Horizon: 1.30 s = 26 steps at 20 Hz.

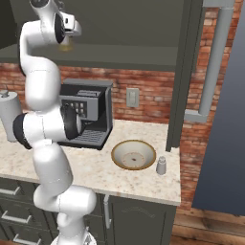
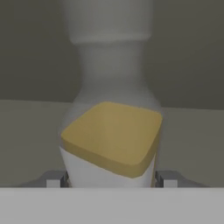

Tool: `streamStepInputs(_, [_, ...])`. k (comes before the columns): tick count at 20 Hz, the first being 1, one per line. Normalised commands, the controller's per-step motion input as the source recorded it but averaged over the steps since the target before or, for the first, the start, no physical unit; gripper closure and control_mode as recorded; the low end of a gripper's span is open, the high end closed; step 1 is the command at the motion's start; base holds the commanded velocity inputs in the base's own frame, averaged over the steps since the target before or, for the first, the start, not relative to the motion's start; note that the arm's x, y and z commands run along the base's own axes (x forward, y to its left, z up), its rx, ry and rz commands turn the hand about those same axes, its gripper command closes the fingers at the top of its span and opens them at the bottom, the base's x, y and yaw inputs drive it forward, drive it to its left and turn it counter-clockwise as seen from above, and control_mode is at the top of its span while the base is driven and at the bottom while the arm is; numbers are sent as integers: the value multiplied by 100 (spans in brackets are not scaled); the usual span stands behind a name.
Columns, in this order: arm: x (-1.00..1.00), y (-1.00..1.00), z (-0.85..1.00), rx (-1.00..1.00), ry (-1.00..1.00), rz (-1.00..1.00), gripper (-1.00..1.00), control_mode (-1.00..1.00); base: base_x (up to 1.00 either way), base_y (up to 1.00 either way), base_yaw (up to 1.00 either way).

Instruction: Retrieve the bottle and the shaker from the cabinet and place them next to the mixing bowl on the counter. Then add garlic from the fridge to the mixing bowl.

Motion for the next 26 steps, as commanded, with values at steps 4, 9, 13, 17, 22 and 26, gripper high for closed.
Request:
streamStepInputs(4, [-86, -18, 0, 2, -2, 0, 100, -100, 0, 0, 0])
streamStepInputs(9, [-83, -18, -13, 4, -6, 0, 100, -100, 0, 0, 0])
streamStepInputs(13, [-61, -6, -32, 2, -8, 0, 100, -100, 0, 0, 0])
streamStepInputs(17, [-70, -9, -3, 0, -5, 0, 100, -100, 0, 0, 0])
streamStepInputs(22, [-88, -15, 0, 2, -3, 0, 100, -100, 0, 0, 0])
streamStepInputs(26, [-95, -17, 0, 2, -2, 0, 100, -100, 0, 0, 0])
